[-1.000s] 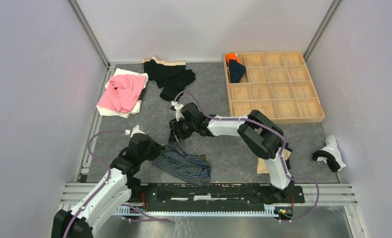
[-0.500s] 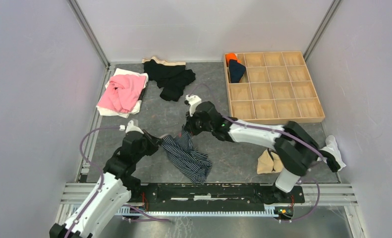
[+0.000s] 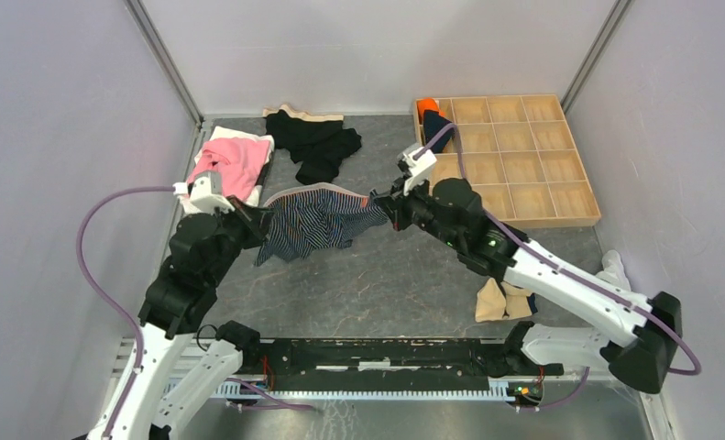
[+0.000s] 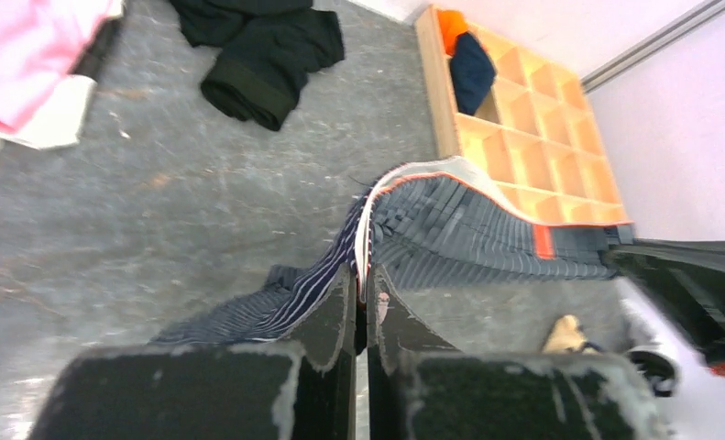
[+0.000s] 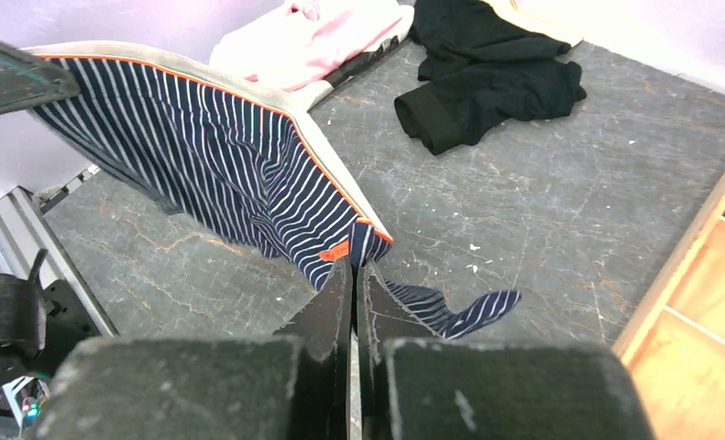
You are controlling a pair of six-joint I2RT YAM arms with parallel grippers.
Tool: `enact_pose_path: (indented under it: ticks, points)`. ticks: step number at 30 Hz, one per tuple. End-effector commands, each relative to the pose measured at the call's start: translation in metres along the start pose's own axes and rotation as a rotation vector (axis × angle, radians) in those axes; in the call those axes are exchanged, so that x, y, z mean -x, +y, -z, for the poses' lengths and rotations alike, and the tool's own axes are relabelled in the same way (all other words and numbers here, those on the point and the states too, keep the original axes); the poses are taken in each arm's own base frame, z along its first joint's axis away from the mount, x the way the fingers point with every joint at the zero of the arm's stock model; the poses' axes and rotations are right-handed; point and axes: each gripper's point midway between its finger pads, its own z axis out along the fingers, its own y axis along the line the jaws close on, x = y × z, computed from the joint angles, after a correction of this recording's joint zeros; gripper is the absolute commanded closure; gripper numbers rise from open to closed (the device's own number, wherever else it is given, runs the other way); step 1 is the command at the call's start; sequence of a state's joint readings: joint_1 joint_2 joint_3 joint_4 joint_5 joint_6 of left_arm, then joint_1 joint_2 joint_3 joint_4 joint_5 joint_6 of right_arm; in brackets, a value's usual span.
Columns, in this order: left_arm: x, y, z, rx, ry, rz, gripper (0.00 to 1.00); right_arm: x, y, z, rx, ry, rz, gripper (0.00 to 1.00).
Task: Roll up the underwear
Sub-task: Flatten out the underwear at the center of the board.
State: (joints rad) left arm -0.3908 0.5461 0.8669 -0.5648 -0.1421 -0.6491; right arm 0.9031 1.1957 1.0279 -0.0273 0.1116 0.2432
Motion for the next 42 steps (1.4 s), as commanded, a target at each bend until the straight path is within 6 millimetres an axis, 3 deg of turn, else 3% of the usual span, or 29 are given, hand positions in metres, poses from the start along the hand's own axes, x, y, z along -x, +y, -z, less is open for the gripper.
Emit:
enact_pose_path:
  ticks: [1, 5, 9, 15, 19, 23, 28, 32, 35, 42]
  points:
    - [0.016, 0.01, 0.004, 0.067, 0.057, -0.329, 0.98, 0.02, -0.003, 0.032, -0.007, -0.028, 0.021, 1.0]
    - [0.024, 0.013, 0.006, 0.115, 0.111, -0.427, 0.98, 0.028, 0.004, 0.058, 0.037, -0.035, -0.006, 1.0]
    - [0.035, 0.009, 0.023, 0.104, 0.101, -0.457, 0.98, 0.026, 0.014, 0.085, 0.092, 0.009, -0.044, 1.0]
    - [0.044, 0.012, 0.054, 0.125, 0.132, -0.499, 0.98, 0.006, 0.036, 0.118, 0.229, 0.124, -0.084, 0.99]
    - [0.032, 0.009, 0.058, 0.083, 0.18, -0.501, 0.98, -0.021, 0.044, 0.126, 0.291, 0.169, -0.112, 0.98]
    - [-0.001, 0.01, 0.019, 0.039, 0.256, -0.479, 0.98, -0.056, 0.006, 0.097, 0.088, 0.201, -0.089, 0.99]
    - [-0.038, 0.041, -0.068, 0.174, 0.374, -0.535, 0.98, -0.095, -0.057, 0.05, -0.24, 0.23, 0.026, 1.0]
    - [-0.037, 0.063, -0.126, 0.318, 0.408, -0.645, 0.98, -0.115, -0.095, 0.015, -0.392, 0.218, 0.104, 1.0]
    - [-0.032, 0.07, -0.157, 0.37, 0.371, -0.681, 0.98, -0.121, -0.112, -0.007, -0.436, 0.202, 0.12, 1.0]
    - [-0.046, 0.085, -0.206, 0.392, 0.294, -0.692, 0.98, -0.126, -0.143, -0.019, -0.54, 0.181, 0.136, 0.95]
